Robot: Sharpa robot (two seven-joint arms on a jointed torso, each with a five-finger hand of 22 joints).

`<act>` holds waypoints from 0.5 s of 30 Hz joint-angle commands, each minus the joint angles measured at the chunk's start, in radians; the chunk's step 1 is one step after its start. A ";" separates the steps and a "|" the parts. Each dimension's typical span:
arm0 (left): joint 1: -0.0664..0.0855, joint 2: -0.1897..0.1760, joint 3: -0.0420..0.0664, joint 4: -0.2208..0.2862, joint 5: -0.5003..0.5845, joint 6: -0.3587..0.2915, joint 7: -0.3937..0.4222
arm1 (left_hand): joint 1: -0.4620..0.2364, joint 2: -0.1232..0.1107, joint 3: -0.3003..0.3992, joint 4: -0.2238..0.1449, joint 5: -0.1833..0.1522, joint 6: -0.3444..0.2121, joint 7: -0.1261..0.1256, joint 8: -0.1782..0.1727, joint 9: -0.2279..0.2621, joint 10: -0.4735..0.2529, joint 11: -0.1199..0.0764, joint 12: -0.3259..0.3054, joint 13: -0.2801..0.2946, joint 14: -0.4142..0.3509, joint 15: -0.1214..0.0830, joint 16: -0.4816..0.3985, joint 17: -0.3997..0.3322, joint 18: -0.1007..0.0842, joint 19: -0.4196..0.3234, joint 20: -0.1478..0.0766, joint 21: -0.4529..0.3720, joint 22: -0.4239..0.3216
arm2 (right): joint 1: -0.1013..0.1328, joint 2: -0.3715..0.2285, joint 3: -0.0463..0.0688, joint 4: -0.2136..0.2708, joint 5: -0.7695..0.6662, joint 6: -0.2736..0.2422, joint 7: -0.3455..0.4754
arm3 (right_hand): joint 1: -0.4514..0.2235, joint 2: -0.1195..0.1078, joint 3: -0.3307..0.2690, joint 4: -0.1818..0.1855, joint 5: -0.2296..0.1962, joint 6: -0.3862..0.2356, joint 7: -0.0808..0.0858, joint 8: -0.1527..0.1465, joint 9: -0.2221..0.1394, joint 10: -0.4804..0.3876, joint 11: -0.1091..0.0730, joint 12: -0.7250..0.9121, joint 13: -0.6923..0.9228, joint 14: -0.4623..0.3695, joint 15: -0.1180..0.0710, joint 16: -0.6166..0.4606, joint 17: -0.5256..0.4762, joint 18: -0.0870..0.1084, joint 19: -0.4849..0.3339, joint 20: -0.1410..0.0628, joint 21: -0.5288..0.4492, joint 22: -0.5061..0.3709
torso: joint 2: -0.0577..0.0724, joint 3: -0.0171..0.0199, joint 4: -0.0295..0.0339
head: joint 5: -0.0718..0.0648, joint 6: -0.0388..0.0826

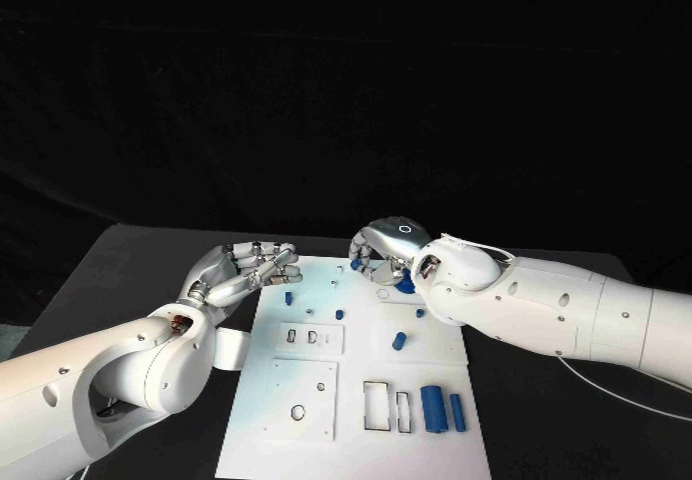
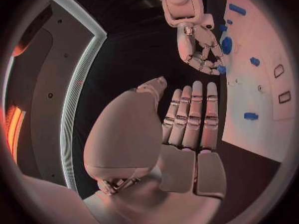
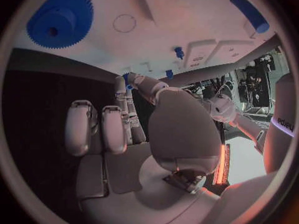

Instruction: Assemble the parts on the task board

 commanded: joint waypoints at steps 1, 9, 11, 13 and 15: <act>0.001 0.004 0.001 0.003 0.004 0.021 0.002 | -0.010 0.000 0.005 -0.001 -0.003 -0.002 0.008 -0.004 -0.001 -0.004 0.005 -0.007 0.000 0.000 0.006 -0.003 0.001 0.005 0.004 0.001 -0.003 -0.001 | 0.000 0.017 0.000 -0.018 0.001 -0.044 -0.028 | -0.005 0.003 0.003 0.004 -0.004 -0.006 0.002 0.006 0.035 -0.008 0.003 -0.005 0.002 0.043 -0.006 0.004 -0.001 -0.016 -0.002 -0.004 0.003 -0.002 | 0.002 0.0004 0.0030 | 0.003 -0.001; 0.001 0.007 0.001 0.003 0.004 0.023 0.002 | -0.009 0.000 0.006 -0.001 -0.003 -0.003 0.008 -0.005 -0.001 -0.005 0.005 -0.008 0.000 0.000 0.006 -0.004 0.002 0.005 0.004 0.001 -0.003 -0.001 | -0.004 0.052 0.000 -0.051 0.014 -0.046 -0.024 | -0.008 0.003 0.005 0.006 -0.004 -0.009 0.003 0.005 0.037 -0.010 0.004 -0.006 0.003 0.043 -0.006 0.005 -0.001 -0.016 -0.003 -0.003 0.003 -0.003 | 0.005 -0.0015 0.0094 | 0.005 -0.002; 0.001 0.008 0.001 0.003 0.004 0.023 0.002 | -0.009 0.000 0.006 -0.001 -0.003 -0.003 0.008 -0.005 -0.001 -0.005 0.005 -0.008 0.000 0.000 0.006 -0.004 0.002 0.005 0.004 0.001 -0.003 -0.001 | -0.005 0.057 0.000 -0.056 0.018 -0.042 -0.023 | -0.009 0.003 0.005 0.007 -0.005 -0.010 0.003 0.005 0.037 -0.011 0.004 -0.006 0.003 0.043 -0.006 0.005 -0.001 -0.016 -0.003 -0.003 0.003 -0.002 | 0.005 -0.0024 0.0113 | 0.004 -0.003; 0.001 0.008 0.001 0.003 0.004 0.023 0.002 | -0.009 0.000 0.006 -0.001 -0.003 -0.003 0.008 -0.005 -0.001 -0.005 0.005 -0.008 0.000 0.000 0.006 -0.004 0.002 0.005 0.004 0.001 -0.003 -0.001 | -0.005 0.060 0.000 -0.061 0.020 -0.038 -0.021 | -0.009 0.003 0.005 0.007 -0.005 -0.010 0.003 0.005 0.037 -0.011 0.004 -0.006 0.003 0.043 -0.006 0.005 -0.001 -0.016 -0.003 -0.003 0.003 -0.002 | 0.005 -0.0025 0.0108 | 0.004 -0.003; 0.001 0.009 0.001 0.003 0.004 0.023 0.003 | -0.009 0.000 0.006 -0.001 -0.003 -0.003 0.008 -0.005 -0.001 -0.005 0.005 -0.008 0.000 0.000 0.006 -0.004 0.002 0.005 0.004 0.001 -0.003 -0.001 | -0.006 0.064 -0.001 -0.067 0.024 -0.030 -0.020 | -0.010 0.003 0.005 0.007 -0.005 -0.011 0.003 0.005 0.038 -0.011 0.005 -0.006 0.003 0.043 -0.005 0.006 0.000 -0.016 -0.003 -0.003 0.003 -0.002 | 0.006 -0.0025 0.0092 | 0.006 -0.002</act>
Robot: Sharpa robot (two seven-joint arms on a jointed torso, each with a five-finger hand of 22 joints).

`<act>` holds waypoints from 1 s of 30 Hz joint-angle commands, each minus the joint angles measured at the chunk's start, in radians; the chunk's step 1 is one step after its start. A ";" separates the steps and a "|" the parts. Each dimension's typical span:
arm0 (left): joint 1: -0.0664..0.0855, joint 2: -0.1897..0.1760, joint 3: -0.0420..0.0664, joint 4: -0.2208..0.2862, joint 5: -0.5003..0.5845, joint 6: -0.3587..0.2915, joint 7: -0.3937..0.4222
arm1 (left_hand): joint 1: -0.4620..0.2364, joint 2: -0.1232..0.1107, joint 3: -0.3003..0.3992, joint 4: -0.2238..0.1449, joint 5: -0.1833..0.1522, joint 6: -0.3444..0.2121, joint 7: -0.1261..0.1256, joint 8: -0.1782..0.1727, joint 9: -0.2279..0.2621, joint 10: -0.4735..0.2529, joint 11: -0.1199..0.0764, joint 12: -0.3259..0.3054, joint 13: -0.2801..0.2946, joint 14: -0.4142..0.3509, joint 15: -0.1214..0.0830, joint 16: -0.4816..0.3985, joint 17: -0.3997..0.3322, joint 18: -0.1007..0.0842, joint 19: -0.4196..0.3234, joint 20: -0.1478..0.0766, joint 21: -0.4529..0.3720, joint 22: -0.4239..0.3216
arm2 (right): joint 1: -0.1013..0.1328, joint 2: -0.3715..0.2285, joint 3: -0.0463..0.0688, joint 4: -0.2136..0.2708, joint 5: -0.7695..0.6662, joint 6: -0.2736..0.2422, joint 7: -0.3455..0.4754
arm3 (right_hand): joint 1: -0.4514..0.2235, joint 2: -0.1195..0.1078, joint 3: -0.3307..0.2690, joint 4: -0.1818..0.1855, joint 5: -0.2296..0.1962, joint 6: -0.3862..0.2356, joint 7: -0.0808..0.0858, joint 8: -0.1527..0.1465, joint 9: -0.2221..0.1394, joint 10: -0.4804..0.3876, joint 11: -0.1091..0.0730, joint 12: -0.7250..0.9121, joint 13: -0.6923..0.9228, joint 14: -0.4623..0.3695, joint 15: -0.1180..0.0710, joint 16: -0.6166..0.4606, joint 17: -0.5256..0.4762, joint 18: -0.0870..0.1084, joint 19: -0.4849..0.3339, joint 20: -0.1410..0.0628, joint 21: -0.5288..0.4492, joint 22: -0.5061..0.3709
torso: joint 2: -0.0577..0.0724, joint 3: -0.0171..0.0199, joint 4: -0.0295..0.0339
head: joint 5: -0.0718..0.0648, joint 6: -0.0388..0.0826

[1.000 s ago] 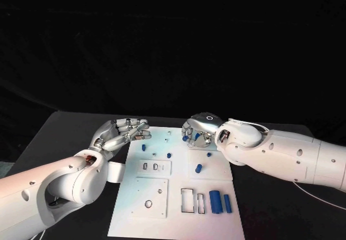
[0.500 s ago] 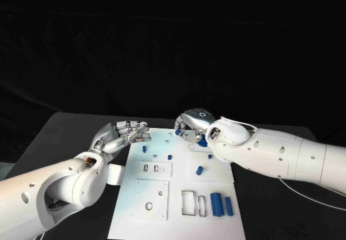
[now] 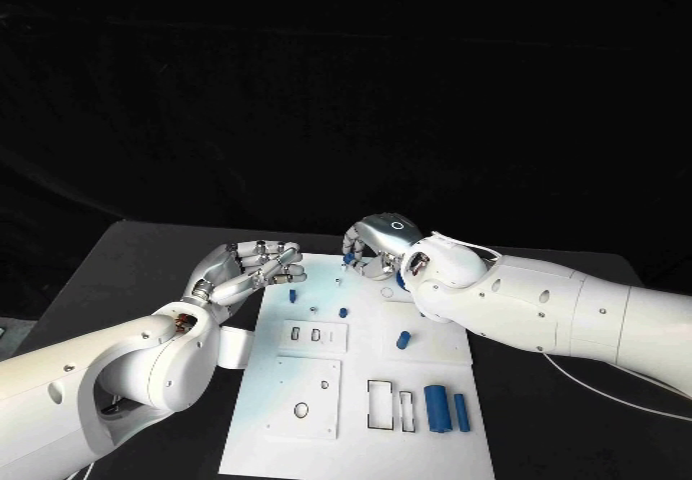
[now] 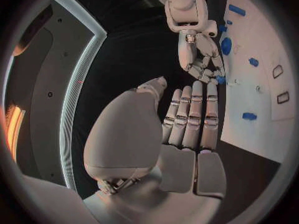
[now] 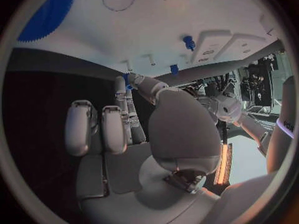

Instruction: Assemble the parts on the task board

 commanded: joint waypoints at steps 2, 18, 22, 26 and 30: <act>0.001 0.003 0.001 0.002 0.003 0.020 0.005 | -0.009 0.000 0.006 -0.001 -0.003 0.001 0.005 -0.005 -0.001 -0.005 0.005 -0.004 0.000 0.000 0.006 -0.004 0.001 0.006 0.004 0.001 -0.003 -0.001 | -0.001 0.006 0.000 -0.009 0.008 0.010 -0.005 | -0.011 0.003 0.002 0.005 -0.002 -0.006 0.004 0.003 0.039 -0.008 0.001 -0.006 0.001 0.043 -0.005 0.006 0.000 -0.016 -0.004 -0.003 0.003 -0.001 | 0.002 0.0001 -0.0017 | 0.004 0.001; 0.001 0.005 0.001 0.001 0.003 0.021 0.006 | -0.010 0.000 0.006 -0.002 -0.003 0.000 0.005 -0.005 -0.002 -0.005 0.005 -0.004 0.000 -0.001 0.007 -0.004 0.001 0.005 0.004 0.001 -0.004 -0.002 | -0.013 0.026 -0.003 -0.029 0.014 0.054 -0.003 | -0.015 0.002 0.002 0.008 -0.005 -0.010 0.005 0.002 0.041 -0.011 0.002 -0.008 0.003 0.042 -0.004 0.005 -0.004 -0.015 -0.007 -0.002 0.000 -0.005 | 0.004 -0.0005 0.0003 | 0.004 0.001; 0.001 0.005 0.001 0.001 0.003 0.021 0.006 | -0.010 0.000 0.006 -0.002 -0.003 0.000 0.005 -0.005 -0.002 -0.005 0.005 -0.004 0.000 -0.001 0.007 -0.004 0.001 0.005 0.004 0.001 -0.004 -0.002 | -0.015 0.030 -0.004 -0.035 0.017 0.058 -0.002 | -0.015 0.002 0.002 0.008 -0.005 -0.010 0.005 0.002 0.041 -0.011 0.002 -0.008 0.003 0.042 -0.004 0.005 -0.004 -0.015 -0.007 -0.002 0.000 -0.005 | 0.005 -0.0006 -0.0011 | 0.005 0.001; 0.001 0.005 0.001 0.001 0.003 0.021 0.006 | -0.010 0.000 0.006 -0.002 -0.003 0.000 0.005 -0.005 -0.002 -0.005 0.005 -0.004 0.000 -0.001 0.007 -0.004 0.001 0.005 0.004 0.001 -0.004 -0.002 | -0.018 0.036 -0.005 -0.043 0.018 0.057 -0.002 | -0.016 0.002 0.002 0.009 -0.005 -0.010 0.005 0.002 0.042 -0.011 0.002 -0.008 0.003 0.042 -0.004 0.005 -0.003 -0.014 -0.009 -0.002 -0.002 -0.007 | 0.006 -0.0007 0.0001 | 0.005 0.002; 0.001 0.005 0.001 0.001 0.003 0.022 0.006 | -0.010 0.000 0.006 -0.002 -0.003 0.000 0.005 -0.005 -0.002 -0.005 0.005 -0.004 0.000 -0.001 0.007 -0.004 0.001 0.005 0.004 0.001 -0.004 -0.002 | -0.019 0.042 -0.005 -0.051 0.019 0.056 -0.004 | -0.017 0.002 0.002 0.009 -0.006 -0.011 0.005 0.002 0.042 -0.011 0.002 -0.008 0.003 0.042 -0.004 0.005 -0.003 -0.014 -0.009 -0.002 -0.002 -0.007 | 0.006 -0.0015 0.0010 | 0.005 0.003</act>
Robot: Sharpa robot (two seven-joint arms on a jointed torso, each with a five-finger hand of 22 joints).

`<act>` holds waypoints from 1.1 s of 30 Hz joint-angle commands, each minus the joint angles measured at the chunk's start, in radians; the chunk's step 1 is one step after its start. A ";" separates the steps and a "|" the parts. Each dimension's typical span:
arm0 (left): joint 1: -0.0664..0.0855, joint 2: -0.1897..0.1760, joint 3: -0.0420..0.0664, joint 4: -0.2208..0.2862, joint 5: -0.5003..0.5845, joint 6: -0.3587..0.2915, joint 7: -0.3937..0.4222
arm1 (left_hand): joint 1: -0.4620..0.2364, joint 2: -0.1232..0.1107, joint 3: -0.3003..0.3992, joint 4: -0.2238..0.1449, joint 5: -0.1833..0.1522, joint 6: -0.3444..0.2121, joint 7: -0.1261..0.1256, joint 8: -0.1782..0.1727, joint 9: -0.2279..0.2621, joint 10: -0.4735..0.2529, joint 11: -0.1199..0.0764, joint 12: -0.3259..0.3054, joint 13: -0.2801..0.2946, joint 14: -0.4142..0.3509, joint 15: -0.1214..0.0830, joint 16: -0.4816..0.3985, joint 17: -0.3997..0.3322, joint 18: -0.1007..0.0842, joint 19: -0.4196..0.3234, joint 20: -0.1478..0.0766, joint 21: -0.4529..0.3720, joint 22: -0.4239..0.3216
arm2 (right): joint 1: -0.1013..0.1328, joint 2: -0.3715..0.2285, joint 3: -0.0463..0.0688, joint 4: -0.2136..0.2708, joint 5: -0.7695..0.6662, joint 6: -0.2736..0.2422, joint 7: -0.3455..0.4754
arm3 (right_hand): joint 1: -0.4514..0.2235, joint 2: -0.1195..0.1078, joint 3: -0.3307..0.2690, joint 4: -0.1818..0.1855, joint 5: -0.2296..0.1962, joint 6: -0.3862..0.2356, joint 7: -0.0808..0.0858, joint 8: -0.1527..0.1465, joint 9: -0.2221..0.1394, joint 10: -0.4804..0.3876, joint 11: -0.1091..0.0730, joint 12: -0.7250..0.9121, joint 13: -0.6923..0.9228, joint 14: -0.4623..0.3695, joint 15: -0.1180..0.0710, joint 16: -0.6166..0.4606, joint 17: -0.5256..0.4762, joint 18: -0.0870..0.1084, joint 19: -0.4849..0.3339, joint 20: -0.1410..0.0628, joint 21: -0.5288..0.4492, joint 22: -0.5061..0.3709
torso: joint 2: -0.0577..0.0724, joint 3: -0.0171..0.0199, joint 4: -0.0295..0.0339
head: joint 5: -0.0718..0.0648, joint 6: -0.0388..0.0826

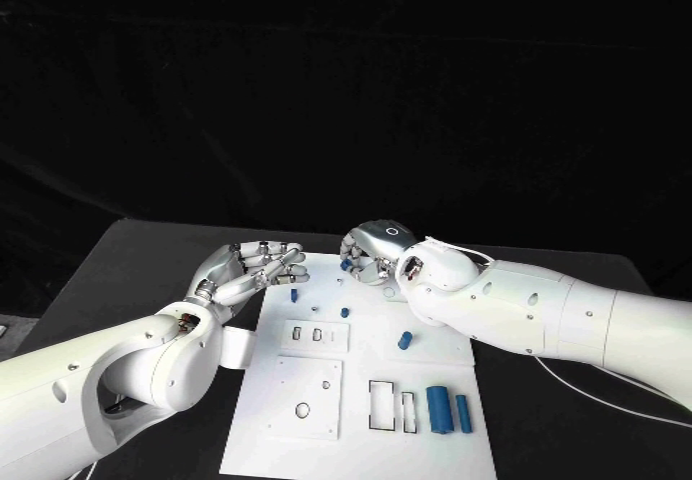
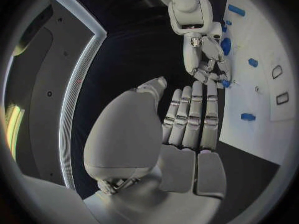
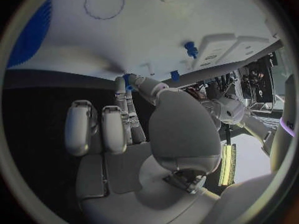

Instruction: Assemble the parts on the task board

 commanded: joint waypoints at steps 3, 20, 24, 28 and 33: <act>0.001 0.002 0.001 0.002 0.002 0.018 0.006 | -0.010 0.000 0.007 -0.002 -0.003 0.000 0.005 -0.006 -0.002 -0.001 0.002 -0.004 0.000 -0.001 0.006 -0.004 0.001 0.005 0.004 0.001 -0.004 -0.001 | -0.005 0.006 -0.003 -0.015 -0.002 0.029 -0.006 | -0.009 0.000 0.000 0.007 -0.001 0.000 0.004 0.001 0.029 -0.009 0.000 -0.004 0.002 0.042 -0.004 0.005 -0.003 -0.014 -0.007 0.002 -0.003 -0.003 | 0.001 -0.0007 0.0006 | 0.001 0.002; 0.002 -0.002 0.001 0.000 0.004 0.020 0.005 | -0.010 -0.001 0.008 -0.002 -0.004 0.000 0.005 -0.006 -0.002 -0.002 0.002 -0.006 0.000 -0.001 0.007 -0.005 0.002 0.005 0.004 0.002 -0.004 -0.002 | -0.005 -0.045 -0.003 0.037 0.008 0.009 -0.006 | -0.047 -0.050 0.002 0.026 -0.022 -0.152 0.041 -0.090 0.011 -0.118 0.040 -0.051 -0.018 0.028 0.030 -0.013 -0.045 -0.003 -0.045 0.031 -0.037 -0.048 | 0.000 0.0018 -0.0045 | 0.003 0.007; 0.002 -0.006 0.001 0.000 0.006 0.019 0.004 | -0.010 -0.001 0.008 -0.002 -0.004 0.000 0.005 -0.006 -0.002 -0.002 0.002 -0.006 0.000 -0.001 0.007 -0.005 0.002 0.005 0.004 0.002 -0.004 -0.002 | -0.003 -0.109 -0.001 0.100 0.025 -0.014 -0.007 | -0.048 -0.052 0.000 0.029 -0.018 -0.146 0.043 -0.088 0.014 -0.112 0.041 -0.046 -0.017 0.027 0.031 -0.013 -0.045 -0.003 -0.044 0.033 -0.036 -0.045 | 0.000 0.0015 -0.0070 | 0.003 0.010; 0.002 -0.008 0.001 -0.001 0.009 0.020 0.005 | -0.010 -0.001 0.008 -0.002 -0.004 0.000 0.005 -0.006 -0.002 -0.002 0.002 -0.006 0.000 -0.001 0.007 -0.005 0.002 0.005 0.004 0.002 -0.004 -0.002 | 0.004 -0.181 0.004 0.165 0.080 -0.015 -0.007 | -0.046 -0.053 -0.003 0.033 -0.006 -0.121 0.048 -0.080 0.022 -0.059 0.035 -0.011 -0.006 0.029 0.028 -0.007 -0.039 -0.005 -0.037 0.034 -0.029 -0.031 | -0.003 0.0031 -0.0137 | 0.003 0.012; 0.002 -0.011 0.001 -0.002 0.013 0.023 0.005 | -0.011 -0.001 0.008 -0.002 -0.004 -0.001 0.006 -0.007 -0.002 -0.002 0.003 -0.007 0.000 -0.002 0.007 -0.006 0.002 0.005 0.004 0.002 -0.005 -0.002 | 0.015 -0.284 0.009 0.244 0.235 0.052 -0.015 | -0.071 -0.088 -0.057 0.052 0.041 -0.117 0.030 -0.074 0.033 0.037 0.011 0.073 0.047 0.032 0.005 0.001 -0.031 -0.007 -0.027 0.020 -0.020 -0.014 | -0.007 0.0049 -0.0212 | 0.000 0.012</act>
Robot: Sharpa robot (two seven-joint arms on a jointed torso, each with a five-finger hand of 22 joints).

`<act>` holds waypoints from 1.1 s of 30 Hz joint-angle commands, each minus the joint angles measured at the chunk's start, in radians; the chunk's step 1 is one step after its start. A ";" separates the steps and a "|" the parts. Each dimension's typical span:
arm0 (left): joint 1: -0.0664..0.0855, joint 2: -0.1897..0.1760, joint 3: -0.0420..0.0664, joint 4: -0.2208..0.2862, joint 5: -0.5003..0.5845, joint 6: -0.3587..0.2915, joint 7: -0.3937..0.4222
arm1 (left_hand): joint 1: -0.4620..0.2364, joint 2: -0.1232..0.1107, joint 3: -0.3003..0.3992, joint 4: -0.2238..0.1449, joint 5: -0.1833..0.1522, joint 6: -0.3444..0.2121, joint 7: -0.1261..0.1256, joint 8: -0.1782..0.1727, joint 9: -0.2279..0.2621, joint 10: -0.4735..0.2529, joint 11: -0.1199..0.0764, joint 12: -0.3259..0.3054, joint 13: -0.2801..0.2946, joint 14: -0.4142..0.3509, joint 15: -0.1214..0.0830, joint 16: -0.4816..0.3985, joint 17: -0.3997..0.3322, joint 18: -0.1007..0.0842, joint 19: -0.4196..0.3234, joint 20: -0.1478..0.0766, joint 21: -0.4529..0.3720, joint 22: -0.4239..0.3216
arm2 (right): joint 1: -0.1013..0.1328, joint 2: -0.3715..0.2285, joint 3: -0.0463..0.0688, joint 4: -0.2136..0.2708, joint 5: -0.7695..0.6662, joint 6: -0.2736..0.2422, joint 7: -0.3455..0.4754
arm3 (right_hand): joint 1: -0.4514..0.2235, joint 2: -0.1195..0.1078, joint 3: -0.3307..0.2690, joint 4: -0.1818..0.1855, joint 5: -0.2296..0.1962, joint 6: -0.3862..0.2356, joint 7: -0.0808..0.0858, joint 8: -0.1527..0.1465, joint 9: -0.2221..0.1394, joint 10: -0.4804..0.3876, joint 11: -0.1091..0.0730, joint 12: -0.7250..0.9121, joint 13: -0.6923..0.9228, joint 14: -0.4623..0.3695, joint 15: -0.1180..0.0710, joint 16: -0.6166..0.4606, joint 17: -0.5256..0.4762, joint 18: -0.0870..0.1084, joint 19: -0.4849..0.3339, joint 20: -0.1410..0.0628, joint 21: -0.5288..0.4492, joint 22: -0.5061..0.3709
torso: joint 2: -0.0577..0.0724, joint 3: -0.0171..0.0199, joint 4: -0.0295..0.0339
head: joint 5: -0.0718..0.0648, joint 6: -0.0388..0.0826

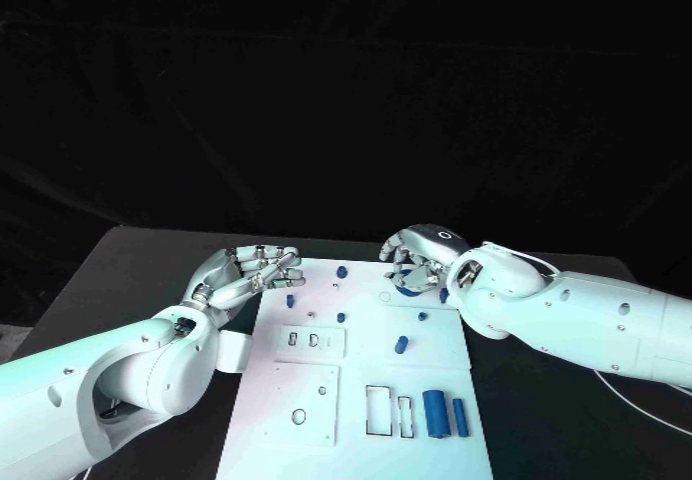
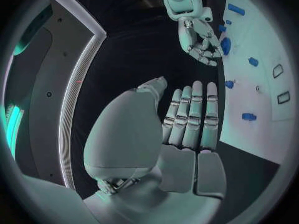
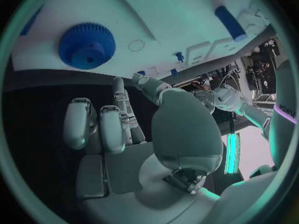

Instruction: Assemble the parts on the task board

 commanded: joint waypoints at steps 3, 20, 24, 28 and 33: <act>0.001 0.000 0.001 0.000 0.010 0.022 0.006 | -0.011 -0.001 0.005 0.000 -0.004 -0.001 0.006 -0.007 -0.001 -0.002 0.003 -0.006 0.000 -0.002 0.007 -0.006 0.001 0.006 0.004 0.002 -0.005 -0.001 | 0.007 -0.078 0.003 0.053 0.219 0.100 -0.020 | 0.009 -0.024 -0.155 0.027 0.079 -0.045 -0.029 0.048 0.046 -0.054 -0.032 0.341 0.324 0.049 -0.036 0.055 0.075 -0.022 0.038 -0.035 0.042 0.059 | -0.006 0.0028 -0.0106 | -0.005 0.000; 0.001 0.002 0.001 -0.005 0.013 0.029 0.005 | -0.011 -0.001 0.006 0.000 -0.004 -0.001 0.005 -0.007 -0.001 -0.001 0.003 -0.007 0.000 -0.002 0.007 -0.006 0.002 0.005 0.004 0.002 -0.005 -0.002 | 0.001 -0.098 0.003 0.014 0.255 0.171 -0.030 | 0.050 0.012 -0.241 0.092 0.113 -0.153 0.000 0.135 0.106 0.152 0.001 1.194 1.083 0.088 -0.001 0.164 0.299 -0.040 0.101 -0.001 0.106 0.167 | -0.005 0.0048 -0.0118 | -0.003 -0.006; 0.001 0.002 0.001 -0.007 0.013 0.030 0.004 | -0.011 -0.001 0.006 0.000 -0.004 -0.001 0.005 -0.007 -0.001 -0.001 0.003 -0.007 0.000 -0.002 0.007 -0.006 0.002 0.005 0.004 0.002 -0.005 -0.002 | -0.004 -0.081 0.003 -0.001 0.251 0.168 -0.029 | 0.053 0.015 -0.240 0.093 0.113 -0.154 0.000 0.139 0.108 0.158 0.002 1.204 1.092 0.088 0.000 0.166 0.302 -0.041 0.104 0.000 0.109 0.171 | -0.006 0.0044 -0.0119 | -0.003 -0.008; 0.001 0.002 0.001 -0.007 0.013 0.031 0.004 | -0.011 -0.001 0.006 0.000 -0.004 -0.001 0.005 -0.007 -0.001 -0.001 0.003 -0.007 0.000 -0.002 0.007 -0.006 0.002 0.005 0.004 0.002 -0.005 -0.002 | -0.008 -0.067 0.003 -0.016 0.249 0.163 -0.028 | 0.054 0.016 -0.239 0.094 0.113 -0.154 0.000 0.140 0.108 0.157 0.002 1.204 1.092 0.088 0.000 0.166 0.303 -0.042 0.105 0.000 0.110 0.173 | -0.006 0.0038 -0.0112 | -0.003 -0.011; 0.001 0.002 0.001 -0.008 0.013 0.031 0.004 | -0.011 -0.001 0.006 0.000 -0.004 -0.001 0.005 -0.007 -0.001 -0.001 0.003 -0.007 0.000 -0.002 0.007 -0.006 0.002 0.005 0.004 0.002 -0.005 -0.002 | -0.010 -0.056 0.003 -0.031 0.248 0.161 -0.029 | 0.056 0.018 -0.238 0.094 0.114 -0.154 0.001 0.141 0.108 0.158 0.003 1.207 1.094 0.089 0.000 0.167 0.305 -0.042 0.105 0.000 0.110 0.173 | -0.006 0.0041 -0.0118 | -0.002 -0.014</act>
